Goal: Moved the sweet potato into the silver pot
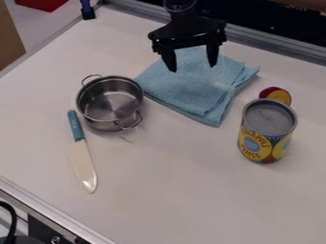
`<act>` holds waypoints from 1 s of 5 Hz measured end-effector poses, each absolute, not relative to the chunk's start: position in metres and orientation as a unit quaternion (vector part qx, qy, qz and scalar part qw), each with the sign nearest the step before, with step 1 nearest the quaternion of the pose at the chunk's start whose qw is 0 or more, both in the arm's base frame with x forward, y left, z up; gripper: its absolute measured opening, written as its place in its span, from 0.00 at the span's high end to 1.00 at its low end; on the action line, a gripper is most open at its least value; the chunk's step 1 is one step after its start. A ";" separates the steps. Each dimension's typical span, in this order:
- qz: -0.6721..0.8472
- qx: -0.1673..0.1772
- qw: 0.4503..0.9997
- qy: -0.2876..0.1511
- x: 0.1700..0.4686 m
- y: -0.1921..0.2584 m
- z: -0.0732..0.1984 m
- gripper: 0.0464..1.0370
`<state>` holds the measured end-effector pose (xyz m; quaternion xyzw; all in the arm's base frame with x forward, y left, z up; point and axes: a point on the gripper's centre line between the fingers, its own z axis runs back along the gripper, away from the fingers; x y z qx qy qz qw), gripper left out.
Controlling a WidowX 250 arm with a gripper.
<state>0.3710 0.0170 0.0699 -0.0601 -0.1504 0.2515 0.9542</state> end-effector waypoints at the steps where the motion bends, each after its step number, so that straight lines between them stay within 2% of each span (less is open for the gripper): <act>1: 0.257 -0.056 0.956 -0.132 0.368 0.016 0.057 0.04; 2: 0.287 -0.043 0.948 -0.132 0.381 -0.002 0.056 0.04; 4: 0.305 -0.063 0.943 -0.117 0.391 -0.039 0.075 0.04; 5: 0.318 -0.064 0.942 -0.087 0.392 -0.064 0.073 0.04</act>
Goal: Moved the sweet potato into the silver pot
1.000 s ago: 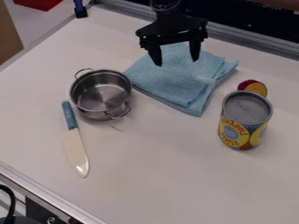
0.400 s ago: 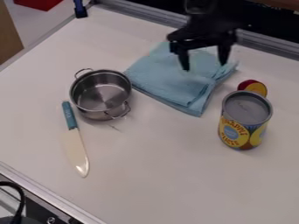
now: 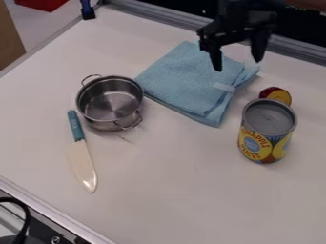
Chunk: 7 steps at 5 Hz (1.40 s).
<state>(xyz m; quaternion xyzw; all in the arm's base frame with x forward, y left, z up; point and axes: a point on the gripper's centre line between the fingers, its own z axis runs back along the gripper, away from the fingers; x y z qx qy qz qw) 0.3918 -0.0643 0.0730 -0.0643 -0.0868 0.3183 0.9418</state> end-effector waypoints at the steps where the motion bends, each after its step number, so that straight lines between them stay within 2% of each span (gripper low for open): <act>1: 0.314 -0.052 0.945 -0.078 0.392 -0.089 0.059 0.04; 2: 0.312 -0.045 0.945 -0.083 0.394 -0.100 0.045 0.04; 5: 0.350 -0.010 0.932 -0.097 0.409 -0.095 0.030 0.04; 6: 0.348 0.007 0.933 -0.094 0.405 -0.097 0.020 0.04; 7: 0.344 -0.001 0.935 -0.087 0.403 -0.099 0.017 0.04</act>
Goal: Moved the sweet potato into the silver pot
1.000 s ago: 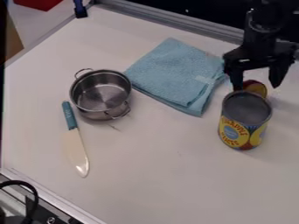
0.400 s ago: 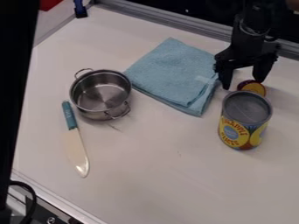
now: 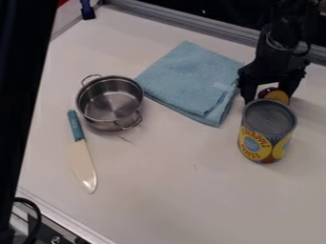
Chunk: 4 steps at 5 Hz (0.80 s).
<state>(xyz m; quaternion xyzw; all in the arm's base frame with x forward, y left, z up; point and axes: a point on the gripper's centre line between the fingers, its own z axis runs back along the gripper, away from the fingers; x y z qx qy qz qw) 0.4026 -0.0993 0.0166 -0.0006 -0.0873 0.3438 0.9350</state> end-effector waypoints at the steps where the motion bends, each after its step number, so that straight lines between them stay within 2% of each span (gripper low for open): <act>1: 0.337 -0.001 0.938 -0.081 0.400 -0.100 0.015 0.04; 2: 0.330 0.001 0.941 -0.077 0.399 -0.100 0.014 0.08; 3: 0.332 -0.004 0.941 -0.072 0.398 -0.102 0.014 0.28; 4: 0.335 -0.013 0.940 -0.062 0.398 -0.098 0.014 0.28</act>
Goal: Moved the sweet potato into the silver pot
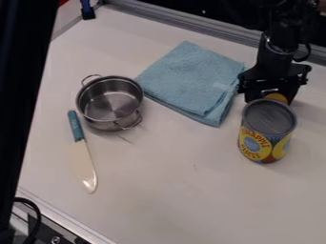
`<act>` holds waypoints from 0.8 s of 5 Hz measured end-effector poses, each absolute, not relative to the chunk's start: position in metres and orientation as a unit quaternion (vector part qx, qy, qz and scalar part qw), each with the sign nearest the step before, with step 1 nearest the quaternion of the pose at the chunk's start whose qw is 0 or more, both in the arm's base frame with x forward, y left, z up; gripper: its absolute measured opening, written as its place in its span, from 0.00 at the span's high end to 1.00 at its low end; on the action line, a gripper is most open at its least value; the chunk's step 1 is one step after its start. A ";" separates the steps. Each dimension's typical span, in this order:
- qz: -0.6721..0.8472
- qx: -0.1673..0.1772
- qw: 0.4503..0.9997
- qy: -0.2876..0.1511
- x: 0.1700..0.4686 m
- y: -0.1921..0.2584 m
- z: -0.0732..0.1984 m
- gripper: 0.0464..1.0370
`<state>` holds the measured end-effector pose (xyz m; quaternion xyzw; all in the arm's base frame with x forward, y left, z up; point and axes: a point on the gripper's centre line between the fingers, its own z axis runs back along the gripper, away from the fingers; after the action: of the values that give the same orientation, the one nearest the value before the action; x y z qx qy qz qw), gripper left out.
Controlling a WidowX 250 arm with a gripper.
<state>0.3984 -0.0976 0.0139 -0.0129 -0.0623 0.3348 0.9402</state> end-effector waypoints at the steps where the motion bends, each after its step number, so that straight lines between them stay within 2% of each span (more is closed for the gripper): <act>1: 0.336 -0.021 0.940 -0.058 0.399 -0.096 0.014 0.28; 2: 0.345 -0.048 0.935 -0.074 0.406 -0.093 0.030 0.28; 3: 0.350 -0.085 0.923 -0.135 0.411 -0.089 0.061 0.28; 4: 0.362 -0.093 0.915 -0.151 0.408 -0.078 0.074 0.28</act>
<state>0.4080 -0.0782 0.0741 -0.0926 -0.1509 0.3623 0.9151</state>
